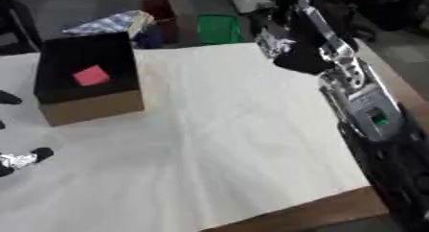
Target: Pick up objects on the table and place them in the box.
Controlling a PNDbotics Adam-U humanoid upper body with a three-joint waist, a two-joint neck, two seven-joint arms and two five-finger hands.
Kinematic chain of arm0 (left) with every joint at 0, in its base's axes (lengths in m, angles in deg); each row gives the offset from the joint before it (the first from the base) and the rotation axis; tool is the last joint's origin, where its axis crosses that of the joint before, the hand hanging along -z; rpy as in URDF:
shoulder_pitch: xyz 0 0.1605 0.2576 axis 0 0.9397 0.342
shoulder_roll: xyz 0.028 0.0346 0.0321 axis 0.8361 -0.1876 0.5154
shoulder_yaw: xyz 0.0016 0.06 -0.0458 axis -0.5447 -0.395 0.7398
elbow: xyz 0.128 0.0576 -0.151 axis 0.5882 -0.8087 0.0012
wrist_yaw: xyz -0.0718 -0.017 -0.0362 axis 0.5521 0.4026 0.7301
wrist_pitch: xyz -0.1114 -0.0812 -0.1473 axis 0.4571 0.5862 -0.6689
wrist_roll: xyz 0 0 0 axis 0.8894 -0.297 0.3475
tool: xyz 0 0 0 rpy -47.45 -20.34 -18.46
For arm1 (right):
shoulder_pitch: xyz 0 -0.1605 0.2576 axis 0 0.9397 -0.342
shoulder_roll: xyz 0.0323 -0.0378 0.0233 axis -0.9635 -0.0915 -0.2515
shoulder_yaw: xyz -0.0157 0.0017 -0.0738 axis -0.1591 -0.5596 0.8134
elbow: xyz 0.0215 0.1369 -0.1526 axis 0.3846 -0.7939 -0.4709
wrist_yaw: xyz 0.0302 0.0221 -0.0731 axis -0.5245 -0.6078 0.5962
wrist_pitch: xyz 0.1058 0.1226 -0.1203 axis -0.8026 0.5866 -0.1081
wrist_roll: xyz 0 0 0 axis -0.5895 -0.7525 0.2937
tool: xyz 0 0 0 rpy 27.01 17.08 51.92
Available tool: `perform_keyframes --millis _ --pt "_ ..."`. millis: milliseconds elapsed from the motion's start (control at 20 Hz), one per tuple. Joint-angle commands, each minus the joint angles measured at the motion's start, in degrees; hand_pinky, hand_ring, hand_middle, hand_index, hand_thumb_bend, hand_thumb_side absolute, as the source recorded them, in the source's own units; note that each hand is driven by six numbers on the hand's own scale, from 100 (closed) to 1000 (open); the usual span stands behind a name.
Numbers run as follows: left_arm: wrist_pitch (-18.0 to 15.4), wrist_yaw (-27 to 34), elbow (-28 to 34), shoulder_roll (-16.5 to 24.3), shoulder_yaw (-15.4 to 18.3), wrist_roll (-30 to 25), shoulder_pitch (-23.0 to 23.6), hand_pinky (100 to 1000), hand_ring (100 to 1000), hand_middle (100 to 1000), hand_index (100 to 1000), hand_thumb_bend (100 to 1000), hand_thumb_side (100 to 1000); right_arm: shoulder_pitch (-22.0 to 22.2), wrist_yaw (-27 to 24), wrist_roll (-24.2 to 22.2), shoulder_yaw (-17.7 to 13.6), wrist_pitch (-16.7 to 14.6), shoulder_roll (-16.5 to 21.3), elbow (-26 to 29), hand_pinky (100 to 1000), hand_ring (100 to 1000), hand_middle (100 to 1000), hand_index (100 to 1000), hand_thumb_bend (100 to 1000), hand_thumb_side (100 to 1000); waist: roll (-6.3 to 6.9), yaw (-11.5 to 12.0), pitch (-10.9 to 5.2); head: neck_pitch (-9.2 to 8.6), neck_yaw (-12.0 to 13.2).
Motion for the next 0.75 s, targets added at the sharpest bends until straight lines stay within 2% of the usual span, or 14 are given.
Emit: perform_keyframes --millis 50,350,550,750 --pt "0.14 0.42 0.7 1.91 0.9 0.84 -0.11 477 752 654 699 792 100 2.49 -0.23 0.64 -2.72 0.83 0.04 1.89 785 995 821 896 100 456 0.2 -0.35 -0.69 0.25 1.06" --pt "0.49 0.06 0.86 2.63 1.95 1.2 0.66 479 754 657 698 783 100 7.79 1.3 1.15 -4.88 1.17 -2.32 2.18 787 1000 817 894 100 532 0.45 -1.1 -0.44 0.38 1.97" --pt "0.53 -0.42 0.9 2.86 2.18 1.11 0.78 484 749 650 696 785 100 9.46 2.1 0.91 -5.47 1.59 -3.64 1.66 787 1000 810 887 100 584 0.73 -1.56 -0.31 0.18 1.73" --pt "0.66 -0.76 1.08 2.95 2.57 1.25 0.77 488 746 647 695 786 100 10.38 2.21 1.0 -5.88 1.78 -4.43 1.46 787 1000 809 887 100 592 0.97 -1.61 -0.3 0.25 1.89"
